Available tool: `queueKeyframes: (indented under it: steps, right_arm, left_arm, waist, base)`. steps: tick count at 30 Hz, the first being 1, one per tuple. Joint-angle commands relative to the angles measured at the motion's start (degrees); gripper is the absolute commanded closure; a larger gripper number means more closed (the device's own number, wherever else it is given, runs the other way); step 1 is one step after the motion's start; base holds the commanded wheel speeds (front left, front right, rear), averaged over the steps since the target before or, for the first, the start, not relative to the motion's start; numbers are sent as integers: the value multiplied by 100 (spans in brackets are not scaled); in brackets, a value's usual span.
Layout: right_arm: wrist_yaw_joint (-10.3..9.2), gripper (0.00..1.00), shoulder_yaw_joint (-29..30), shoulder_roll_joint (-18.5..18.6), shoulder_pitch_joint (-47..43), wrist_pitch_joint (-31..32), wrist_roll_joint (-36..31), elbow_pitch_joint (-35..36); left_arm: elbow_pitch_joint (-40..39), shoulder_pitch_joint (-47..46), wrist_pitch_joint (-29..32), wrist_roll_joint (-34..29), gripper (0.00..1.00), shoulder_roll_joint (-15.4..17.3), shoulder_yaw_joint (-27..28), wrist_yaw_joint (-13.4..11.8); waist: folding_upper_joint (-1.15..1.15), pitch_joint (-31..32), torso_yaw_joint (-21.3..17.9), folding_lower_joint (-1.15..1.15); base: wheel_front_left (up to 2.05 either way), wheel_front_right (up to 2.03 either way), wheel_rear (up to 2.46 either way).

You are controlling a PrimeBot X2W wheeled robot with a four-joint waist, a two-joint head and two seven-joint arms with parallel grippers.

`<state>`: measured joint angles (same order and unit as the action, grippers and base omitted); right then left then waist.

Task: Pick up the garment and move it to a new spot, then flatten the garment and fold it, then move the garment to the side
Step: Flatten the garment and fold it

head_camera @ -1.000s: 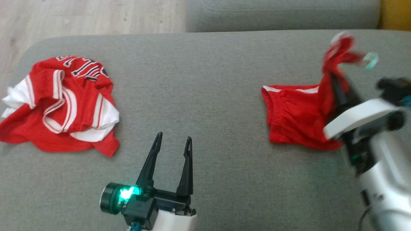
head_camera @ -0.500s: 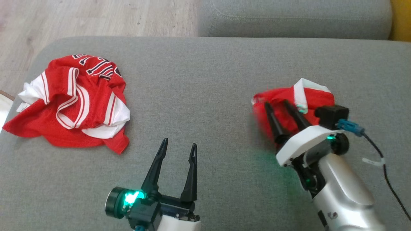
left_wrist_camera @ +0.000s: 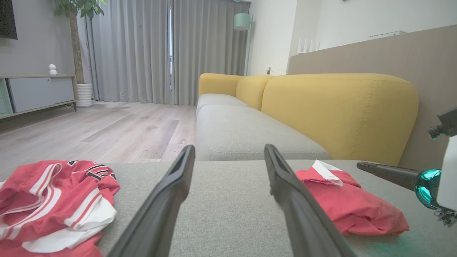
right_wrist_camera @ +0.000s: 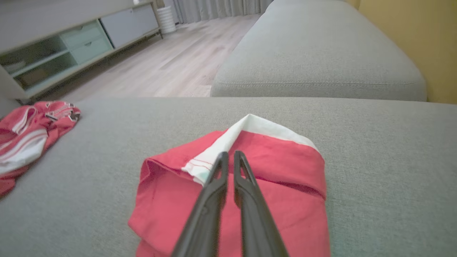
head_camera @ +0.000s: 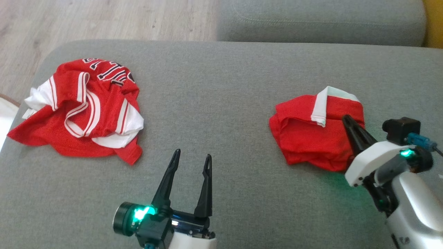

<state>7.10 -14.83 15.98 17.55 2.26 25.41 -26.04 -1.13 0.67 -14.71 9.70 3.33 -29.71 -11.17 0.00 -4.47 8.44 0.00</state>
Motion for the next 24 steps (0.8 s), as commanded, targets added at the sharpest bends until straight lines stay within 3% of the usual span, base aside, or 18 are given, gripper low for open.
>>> queueKeyframes:
  steps: [1, 8, 15, 23, 24]
  right_arm:
    - [39, 100, -78, 154, 213, 68, -121, 96]
    - [39, 100, -317, 307, 616, 518, -237, -629]
    - [39, 100, -589, 173, 1118, 298, 62, -997]
    - [39, 100, -824, -50, 1646, -1163, 426, -1087]
    - [39, 89, -860, -61, 1618, -1294, 474, -1054]
  left_arm:
    - [-215, -126, -29, 39, 0, -46, 130, -22]
    - [-191, -272, -29, 135, 0, -46, -21, -30]
    - [-184, -400, -29, 228, 0, -46, -106, -66]
    - [-175, -449, -29, 226, 0, -46, -107, -138]
    - [-169, -430, -29, 220, 0, -46, -85, -149]
  waist:
    - [0, -62, 60, 0]
    - [0, -277, 342, 0]
    - [0, -443, 600, 0]
    - [0, -400, 641, 0]
    - [0, -362, 603, 0]
  base:
    - [0, 0, 0]
    - [0, 0, 0]
    - [0, 0, 0]
    - [0, 0, 0]
    - [0, 0, 0]
